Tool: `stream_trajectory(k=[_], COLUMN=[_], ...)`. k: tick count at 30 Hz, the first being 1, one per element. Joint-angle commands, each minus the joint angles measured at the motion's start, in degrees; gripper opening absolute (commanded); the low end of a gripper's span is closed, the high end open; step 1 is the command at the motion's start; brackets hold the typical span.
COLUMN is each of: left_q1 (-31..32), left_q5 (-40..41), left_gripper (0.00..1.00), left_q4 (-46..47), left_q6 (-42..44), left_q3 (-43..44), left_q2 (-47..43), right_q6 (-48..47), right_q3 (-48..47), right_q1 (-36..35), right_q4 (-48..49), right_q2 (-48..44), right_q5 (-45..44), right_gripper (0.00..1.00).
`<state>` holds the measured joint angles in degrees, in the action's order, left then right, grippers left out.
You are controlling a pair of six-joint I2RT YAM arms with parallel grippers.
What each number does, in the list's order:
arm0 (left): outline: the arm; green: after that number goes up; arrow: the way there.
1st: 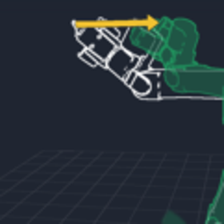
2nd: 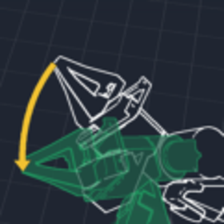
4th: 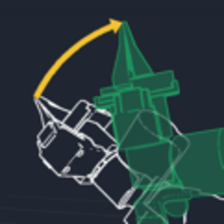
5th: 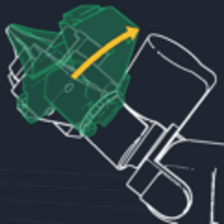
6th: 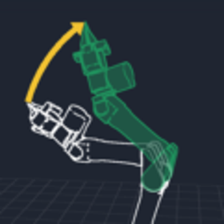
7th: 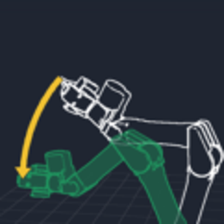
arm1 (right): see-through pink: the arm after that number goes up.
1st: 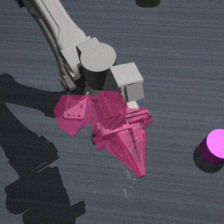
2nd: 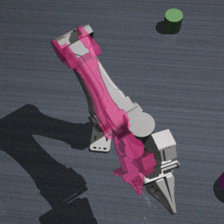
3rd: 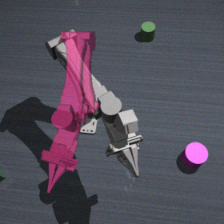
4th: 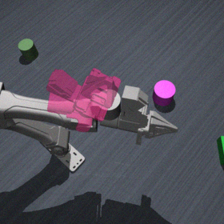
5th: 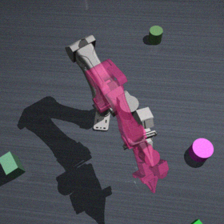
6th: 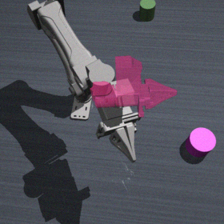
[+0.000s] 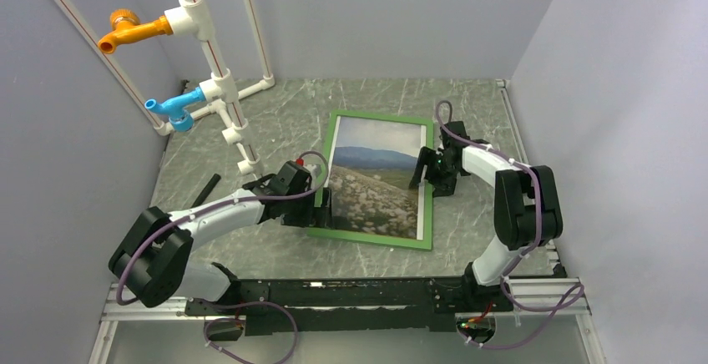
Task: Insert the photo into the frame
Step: Adjust the photo frame at the center of the board, then reset both arms
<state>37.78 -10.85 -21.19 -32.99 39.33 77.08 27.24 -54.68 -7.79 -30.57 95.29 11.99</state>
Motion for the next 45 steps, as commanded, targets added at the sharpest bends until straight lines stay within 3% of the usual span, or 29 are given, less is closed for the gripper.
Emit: stream_trajectory(k=[1,7,12,23,29,39,45], left_q1=[-0.23,-0.03,0.34,3.17,9.21,10.57,10.61], left_q5=[-5.35,-10.31,-9.96,3.66,14.25,28.16,43.38], left_gripper=[0.99,0.99,0.99,0.99,0.99,0.99,0.99], left_q4=[7.46,13.10,12.44,0.40,-5.58,-7.40,-15.20], left_q6=[-2.11,-4.16,-3.90,0.23,2.91,2.72,-0.10], left_q3=[-1.32,-3.45,-3.66,-0.28,-0.70,-8.92,-8.18], left_q2=[0.73,1.51,1.74,-5.17,-18.20,-54.25,-61.32], right_q6=[0.33,-0.68,-0.99,-0.47,-0.76,-1.64,-1.88], right_q3=[-1.84,-10.13,-13.69,-5.84,-3.97,-0.10,5.10], right_q1=[-0.32,-0.40,-0.42,-0.38,-0.37,-0.29,0.15], right_q4=[4.17,1.85,0.18,0.73,-0.77,-0.13,2.62], right_q2=[5.83,11.01,12.74,6.32,2.49,-11.17,-21.37], right_q5=[7.89,8.35,7.50,5.34,3.00,-2.10,-5.66], right_gripper=[0.75,0.75,0.75,0.76,0.76,0.80,0.87])
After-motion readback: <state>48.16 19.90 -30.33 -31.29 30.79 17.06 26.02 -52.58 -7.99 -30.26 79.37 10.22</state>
